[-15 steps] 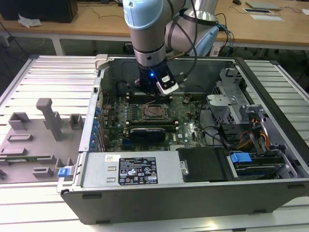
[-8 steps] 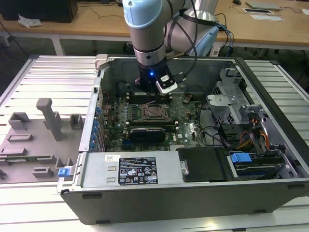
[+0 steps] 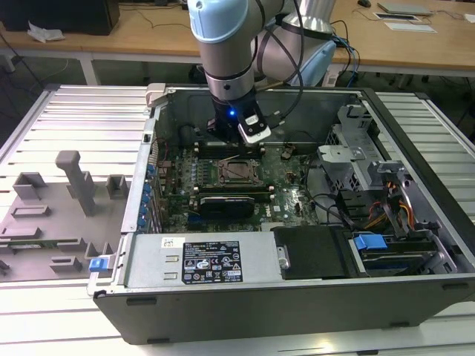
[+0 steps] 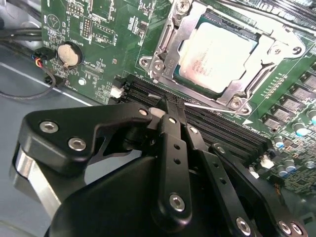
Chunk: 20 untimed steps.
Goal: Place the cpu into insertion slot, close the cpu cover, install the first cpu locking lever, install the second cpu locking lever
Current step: 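Install the first cpu locking lever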
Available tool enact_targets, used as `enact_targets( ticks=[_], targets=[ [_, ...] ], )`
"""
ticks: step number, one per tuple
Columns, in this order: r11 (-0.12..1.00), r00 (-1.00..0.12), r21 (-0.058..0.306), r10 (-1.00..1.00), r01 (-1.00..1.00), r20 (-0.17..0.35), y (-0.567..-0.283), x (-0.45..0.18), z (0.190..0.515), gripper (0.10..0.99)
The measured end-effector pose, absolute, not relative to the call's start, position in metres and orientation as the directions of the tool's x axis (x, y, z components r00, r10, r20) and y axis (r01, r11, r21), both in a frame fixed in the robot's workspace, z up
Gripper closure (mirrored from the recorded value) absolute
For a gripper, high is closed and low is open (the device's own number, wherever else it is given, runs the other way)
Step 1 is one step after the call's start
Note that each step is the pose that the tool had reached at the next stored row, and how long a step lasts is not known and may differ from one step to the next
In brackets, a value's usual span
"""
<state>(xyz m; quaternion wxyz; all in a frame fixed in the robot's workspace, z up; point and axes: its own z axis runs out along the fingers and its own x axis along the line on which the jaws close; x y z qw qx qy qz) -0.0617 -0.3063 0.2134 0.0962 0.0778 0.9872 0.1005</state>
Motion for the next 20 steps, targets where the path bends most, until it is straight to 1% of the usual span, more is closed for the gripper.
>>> enact_targets(
  ticks=[20],
  targets=[
    [0.943,-0.939,0.211,0.296,0.258,-0.175,-0.2981,-0.0618,0.2035,0.98]
  ],
)
